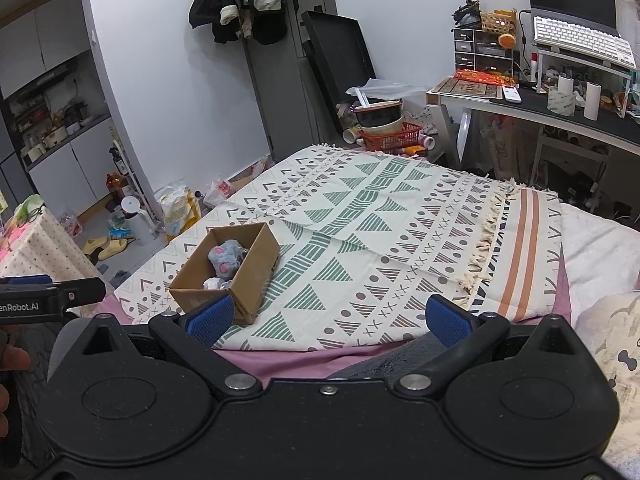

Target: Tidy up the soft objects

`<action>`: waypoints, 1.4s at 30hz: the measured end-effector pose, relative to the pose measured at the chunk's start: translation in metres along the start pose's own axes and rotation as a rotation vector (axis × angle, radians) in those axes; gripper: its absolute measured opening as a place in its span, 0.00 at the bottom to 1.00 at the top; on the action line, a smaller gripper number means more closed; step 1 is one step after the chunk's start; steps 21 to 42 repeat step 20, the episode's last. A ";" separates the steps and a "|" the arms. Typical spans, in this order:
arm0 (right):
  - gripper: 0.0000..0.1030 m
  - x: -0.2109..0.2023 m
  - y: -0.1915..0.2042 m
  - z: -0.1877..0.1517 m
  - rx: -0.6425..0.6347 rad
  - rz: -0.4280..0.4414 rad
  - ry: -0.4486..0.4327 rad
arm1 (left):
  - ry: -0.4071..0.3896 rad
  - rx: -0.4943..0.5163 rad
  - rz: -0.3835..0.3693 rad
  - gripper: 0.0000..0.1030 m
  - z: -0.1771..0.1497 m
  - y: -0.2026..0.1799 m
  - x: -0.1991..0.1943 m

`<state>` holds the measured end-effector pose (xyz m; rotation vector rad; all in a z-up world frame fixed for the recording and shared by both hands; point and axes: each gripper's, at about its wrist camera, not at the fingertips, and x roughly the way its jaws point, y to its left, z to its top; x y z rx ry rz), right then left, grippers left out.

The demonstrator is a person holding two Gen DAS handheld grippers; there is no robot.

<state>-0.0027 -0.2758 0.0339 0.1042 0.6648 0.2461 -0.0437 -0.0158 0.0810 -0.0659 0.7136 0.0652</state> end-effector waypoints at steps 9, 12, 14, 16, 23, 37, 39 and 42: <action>1.00 -0.002 0.000 -0.001 -0.002 -0.001 -0.005 | 0.005 0.000 -0.005 0.99 0.000 -0.001 -0.002; 1.00 -0.002 -0.001 -0.001 -0.002 0.001 -0.003 | 0.006 0.002 -0.008 0.99 -0.001 -0.003 -0.003; 1.00 -0.002 -0.002 -0.001 -0.002 0.002 -0.003 | 0.004 0.006 -0.009 0.99 -0.002 -0.004 -0.005; 1.00 -0.001 -0.002 -0.002 -0.001 0.002 -0.003 | 0.000 0.010 -0.011 1.00 -0.003 -0.006 -0.005; 1.00 -0.001 -0.002 -0.003 0.001 0.005 -0.002 | 0.001 0.012 -0.015 0.99 -0.005 -0.007 -0.004; 1.00 -0.001 -0.002 -0.003 0.001 0.005 -0.002 | 0.001 0.012 -0.015 0.99 -0.005 -0.007 -0.004; 1.00 -0.001 -0.002 -0.003 0.001 0.005 -0.002 | 0.001 0.012 -0.015 0.99 -0.005 -0.007 -0.004; 1.00 -0.001 -0.002 -0.003 0.001 0.005 -0.002 | 0.001 0.012 -0.015 0.99 -0.005 -0.007 -0.004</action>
